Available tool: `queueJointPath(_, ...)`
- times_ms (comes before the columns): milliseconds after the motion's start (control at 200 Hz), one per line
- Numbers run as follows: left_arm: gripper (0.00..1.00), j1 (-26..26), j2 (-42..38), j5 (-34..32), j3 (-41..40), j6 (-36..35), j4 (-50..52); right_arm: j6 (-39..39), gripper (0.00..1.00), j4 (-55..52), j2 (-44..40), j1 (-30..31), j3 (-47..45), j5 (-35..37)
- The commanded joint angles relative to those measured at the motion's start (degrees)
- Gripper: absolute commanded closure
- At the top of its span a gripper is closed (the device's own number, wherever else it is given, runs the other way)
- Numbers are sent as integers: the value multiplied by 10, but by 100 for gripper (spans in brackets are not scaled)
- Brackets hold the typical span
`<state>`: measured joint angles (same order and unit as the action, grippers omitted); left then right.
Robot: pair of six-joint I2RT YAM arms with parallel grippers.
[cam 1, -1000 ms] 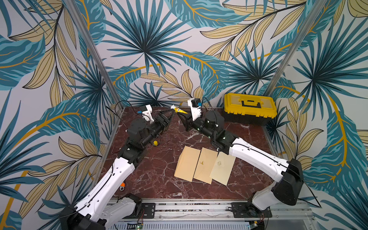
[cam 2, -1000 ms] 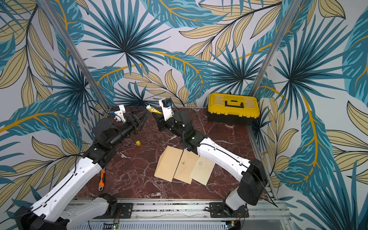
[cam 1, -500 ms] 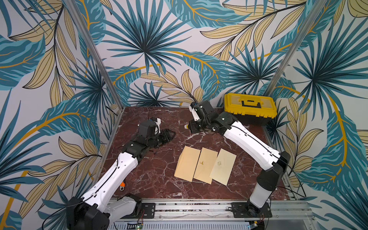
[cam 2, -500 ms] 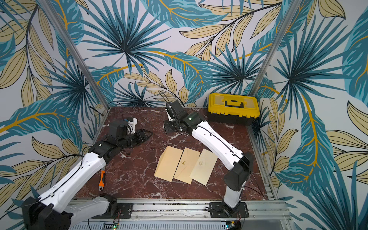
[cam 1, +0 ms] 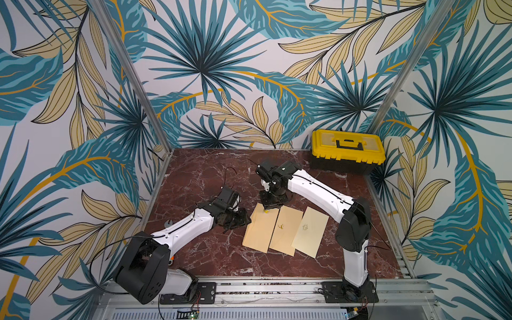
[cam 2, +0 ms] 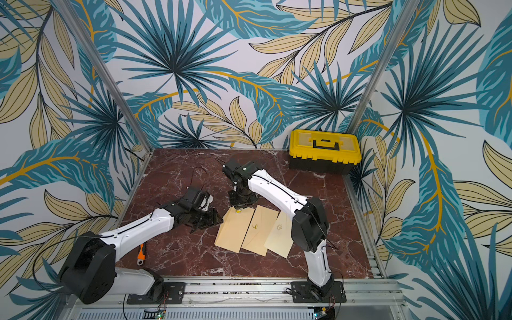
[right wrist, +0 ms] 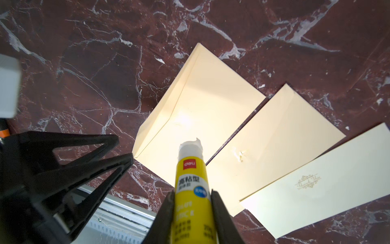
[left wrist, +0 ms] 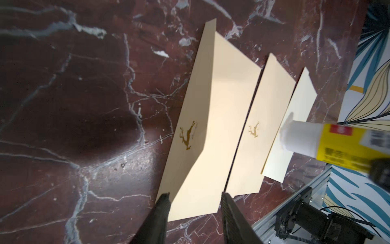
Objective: Seal the envelope with a glue stick
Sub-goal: Apply the envelope at the center of the board.
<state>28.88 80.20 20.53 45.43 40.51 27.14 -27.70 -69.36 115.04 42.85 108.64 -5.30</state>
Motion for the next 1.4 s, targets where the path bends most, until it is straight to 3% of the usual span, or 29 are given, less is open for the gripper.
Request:
queueJointPath(0,59,8,18,7,-19,-17,-37,-21,100,-16,25,11,-6,-17)
queueJointPath(205,64,14,39,-6,-44,-22,-56,-39,100,-28,64,29,19,31)
queueJointPath(551,83,14,46,-6,-54,-28,-68,-49,100,0,111,59,33,47)
queueJointPath(1207,95,15,36,0,-59,-39,-68,-39,100,8,175,59,82,120)
queueJointPath(1392,99,15,36,-1,-58,-43,-65,-21,100,4,168,60,71,76)
